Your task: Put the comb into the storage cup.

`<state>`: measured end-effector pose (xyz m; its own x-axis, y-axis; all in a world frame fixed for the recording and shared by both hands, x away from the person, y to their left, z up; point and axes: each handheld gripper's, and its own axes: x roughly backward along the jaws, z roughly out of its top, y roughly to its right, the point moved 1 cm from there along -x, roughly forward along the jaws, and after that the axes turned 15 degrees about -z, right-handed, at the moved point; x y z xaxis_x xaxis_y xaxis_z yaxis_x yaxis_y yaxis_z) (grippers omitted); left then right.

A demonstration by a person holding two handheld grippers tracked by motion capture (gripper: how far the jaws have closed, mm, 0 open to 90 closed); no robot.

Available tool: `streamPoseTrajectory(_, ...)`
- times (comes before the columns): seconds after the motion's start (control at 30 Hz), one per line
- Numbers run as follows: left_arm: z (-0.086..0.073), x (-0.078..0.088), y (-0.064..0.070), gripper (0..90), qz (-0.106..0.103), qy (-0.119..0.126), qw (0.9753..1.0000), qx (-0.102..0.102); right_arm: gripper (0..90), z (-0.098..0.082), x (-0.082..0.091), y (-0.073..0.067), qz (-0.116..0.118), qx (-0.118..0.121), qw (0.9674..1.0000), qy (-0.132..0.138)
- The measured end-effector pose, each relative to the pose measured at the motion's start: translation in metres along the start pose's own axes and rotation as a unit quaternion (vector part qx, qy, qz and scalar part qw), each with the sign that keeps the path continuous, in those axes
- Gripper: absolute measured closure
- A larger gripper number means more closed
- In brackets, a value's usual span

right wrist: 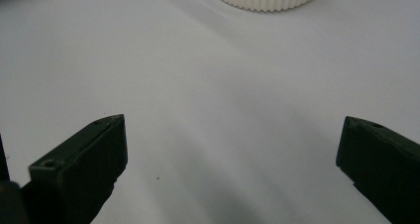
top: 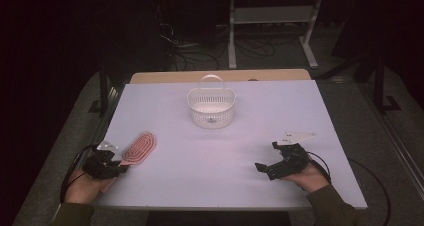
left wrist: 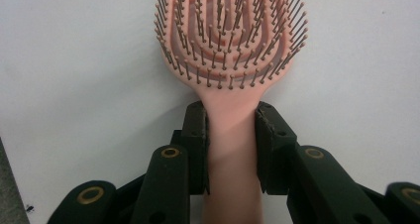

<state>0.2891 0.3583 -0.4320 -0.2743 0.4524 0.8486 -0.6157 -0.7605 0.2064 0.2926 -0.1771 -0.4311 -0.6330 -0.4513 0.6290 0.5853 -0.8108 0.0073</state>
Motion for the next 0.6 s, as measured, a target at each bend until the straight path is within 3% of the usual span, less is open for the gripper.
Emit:
streamPoseTrajectory(0.33, 0.0023, 0.0025, 0.0005, 70.3, -0.006, 0.011, 0.9999, -0.004, 0.0, 0.0, 0.0001, 0.0002, 0.001, 0.0, 1.0, 0.0)
streamPoseTrajectory(0.6, 0.0076, 0.0051, 0.0049, 70.3, -0.029, 0.031, 0.999, -0.014, 0.0, 0.0001, -0.0001, 0.0, 0.0, 0.0, 1.0, 0.0)
